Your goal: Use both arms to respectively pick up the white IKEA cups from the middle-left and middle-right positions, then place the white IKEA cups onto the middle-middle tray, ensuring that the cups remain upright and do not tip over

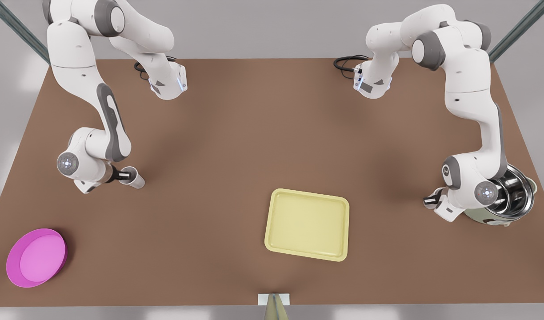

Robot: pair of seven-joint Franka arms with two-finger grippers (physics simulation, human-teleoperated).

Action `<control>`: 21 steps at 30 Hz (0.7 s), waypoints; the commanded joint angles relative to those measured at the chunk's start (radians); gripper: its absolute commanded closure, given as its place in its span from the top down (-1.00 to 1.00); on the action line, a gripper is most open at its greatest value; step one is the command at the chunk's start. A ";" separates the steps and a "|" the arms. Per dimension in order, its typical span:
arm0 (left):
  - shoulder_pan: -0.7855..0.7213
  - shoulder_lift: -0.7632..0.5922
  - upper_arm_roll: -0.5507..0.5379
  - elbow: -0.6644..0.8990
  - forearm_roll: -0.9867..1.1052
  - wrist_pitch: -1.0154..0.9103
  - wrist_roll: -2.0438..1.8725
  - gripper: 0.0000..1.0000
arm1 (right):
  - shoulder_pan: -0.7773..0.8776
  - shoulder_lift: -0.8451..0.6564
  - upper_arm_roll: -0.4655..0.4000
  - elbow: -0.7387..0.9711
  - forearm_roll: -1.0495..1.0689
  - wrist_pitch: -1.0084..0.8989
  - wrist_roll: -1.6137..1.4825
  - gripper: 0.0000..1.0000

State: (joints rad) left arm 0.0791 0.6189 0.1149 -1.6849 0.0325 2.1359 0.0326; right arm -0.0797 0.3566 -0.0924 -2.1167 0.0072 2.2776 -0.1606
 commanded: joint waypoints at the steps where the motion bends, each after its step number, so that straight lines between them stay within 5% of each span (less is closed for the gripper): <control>1: -0.005 -0.011 0.000 0.001 -0.011 0.006 0.006 -0.57 | 0.006 0.004 0.002 0.009 -0.013 0.002 0.003 -0.57; 5: -0.166 -0.033 -0.029 0.075 -0.005 -0.030 -0.302 -0.57 | 0.009 0.004 0.006 0.047 -0.015 -0.024 -0.007 -0.57; 7: -0.311 -0.018 -0.040 0.157 -0.011 -0.090 -0.514 -0.57 | 0.043 0.001 0.074 0.190 -0.013 -0.161 -0.043 -0.57; 10: -0.387 0.012 -0.101 0.214 -0.013 -0.088 -0.628 -0.57 | 0.244 0.007 0.154 0.300 0.014 -0.187 -0.031 -0.57; 15: -0.420 0.108 -0.153 0.295 -0.003 -0.010 -0.728 -0.57 | 0.489 0.338 0.154 0.719 0.189 -0.165 0.214 -0.57; 21: -0.430 0.219 -0.195 0.390 0.038 0.010 -0.772 -0.57 | 0.658 0.533 0.151 0.972 0.177 -0.056 0.705 -0.57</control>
State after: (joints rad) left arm -0.3496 0.8299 -0.0760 -1.2971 0.0495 2.1201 -0.4135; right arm 0.5667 0.8754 0.0579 -1.1648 0.1815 2.1810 0.0114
